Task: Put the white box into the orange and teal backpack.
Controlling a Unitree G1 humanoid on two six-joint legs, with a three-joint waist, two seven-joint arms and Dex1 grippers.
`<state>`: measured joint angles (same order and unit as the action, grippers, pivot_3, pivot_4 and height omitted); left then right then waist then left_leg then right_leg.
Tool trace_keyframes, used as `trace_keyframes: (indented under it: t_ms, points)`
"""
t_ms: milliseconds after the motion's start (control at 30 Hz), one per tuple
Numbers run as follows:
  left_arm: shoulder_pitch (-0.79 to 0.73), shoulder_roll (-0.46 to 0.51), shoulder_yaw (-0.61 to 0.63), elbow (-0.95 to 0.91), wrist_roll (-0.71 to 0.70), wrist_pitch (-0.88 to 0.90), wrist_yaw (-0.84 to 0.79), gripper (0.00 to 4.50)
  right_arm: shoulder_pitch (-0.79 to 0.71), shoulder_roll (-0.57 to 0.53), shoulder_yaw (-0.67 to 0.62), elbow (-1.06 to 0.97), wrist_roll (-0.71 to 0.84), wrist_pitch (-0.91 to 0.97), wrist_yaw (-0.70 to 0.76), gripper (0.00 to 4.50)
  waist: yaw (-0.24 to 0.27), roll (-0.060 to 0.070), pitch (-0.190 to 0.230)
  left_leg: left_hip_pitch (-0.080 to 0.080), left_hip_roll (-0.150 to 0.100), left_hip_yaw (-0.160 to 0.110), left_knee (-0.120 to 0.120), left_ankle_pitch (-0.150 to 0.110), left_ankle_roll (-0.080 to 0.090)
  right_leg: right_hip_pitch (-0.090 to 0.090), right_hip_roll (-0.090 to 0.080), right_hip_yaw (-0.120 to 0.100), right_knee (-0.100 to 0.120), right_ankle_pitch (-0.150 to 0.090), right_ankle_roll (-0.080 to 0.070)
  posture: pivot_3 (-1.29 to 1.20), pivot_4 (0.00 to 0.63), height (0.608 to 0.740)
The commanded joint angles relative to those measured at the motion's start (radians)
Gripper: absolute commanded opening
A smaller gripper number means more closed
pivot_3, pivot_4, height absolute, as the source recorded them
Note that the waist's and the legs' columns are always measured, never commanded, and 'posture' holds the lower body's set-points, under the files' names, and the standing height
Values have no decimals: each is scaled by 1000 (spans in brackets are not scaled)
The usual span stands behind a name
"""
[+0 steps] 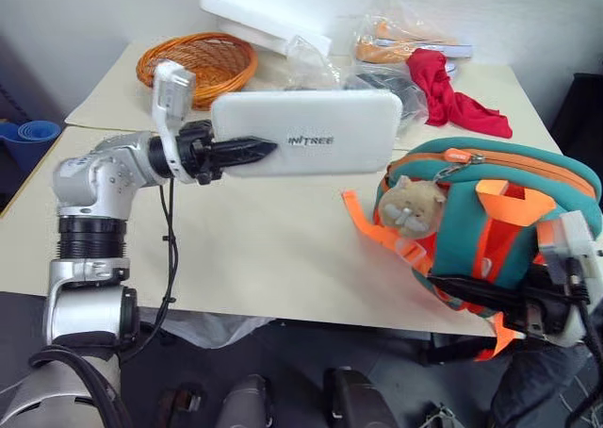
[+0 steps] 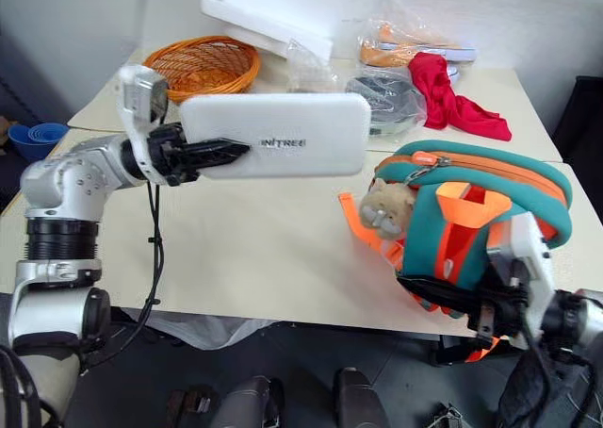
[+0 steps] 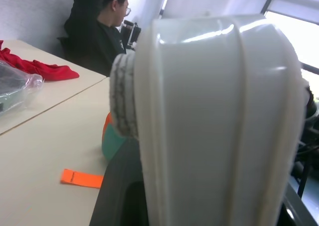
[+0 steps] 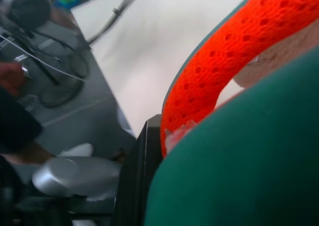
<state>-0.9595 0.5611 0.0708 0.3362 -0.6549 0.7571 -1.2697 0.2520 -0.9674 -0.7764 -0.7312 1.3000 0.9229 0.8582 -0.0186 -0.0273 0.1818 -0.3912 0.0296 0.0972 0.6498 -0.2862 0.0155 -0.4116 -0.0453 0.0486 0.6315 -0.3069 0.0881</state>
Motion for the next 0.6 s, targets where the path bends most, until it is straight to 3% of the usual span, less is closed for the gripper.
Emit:
trace_keyframes:
  t_ms: [33,167,333,600]
  points:
    - [-88,-47,17,44,10,-78,5,1273,29,-38,-125,8,146,25,51,21,2,-1,1,0,0,0,0,0,0,0,0,0,0,0,0,0,150,740]
    - [-156,-73,31,122,14,-98,-2,1273,61,-74,-196,14,203,47,87,21,6,-2,1,-4,0,-2,1,-1,2,-1,1,-2,-2,1,1,0,150,740]
    - [-133,-70,-44,86,51,-133,-98,1273,57,-93,-211,15,198,37,81,21,1,-2,1,-4,1,-2,0,-1,2,-1,1,-2,-4,0,1,0,150,740]
    - [-81,-173,-214,97,276,-486,-116,1273,39,-81,-149,10,168,15,55,21,22,-2,1,-5,0,-2,3,-1,2,-1,0,-2,-4,1,2,0,150,740]
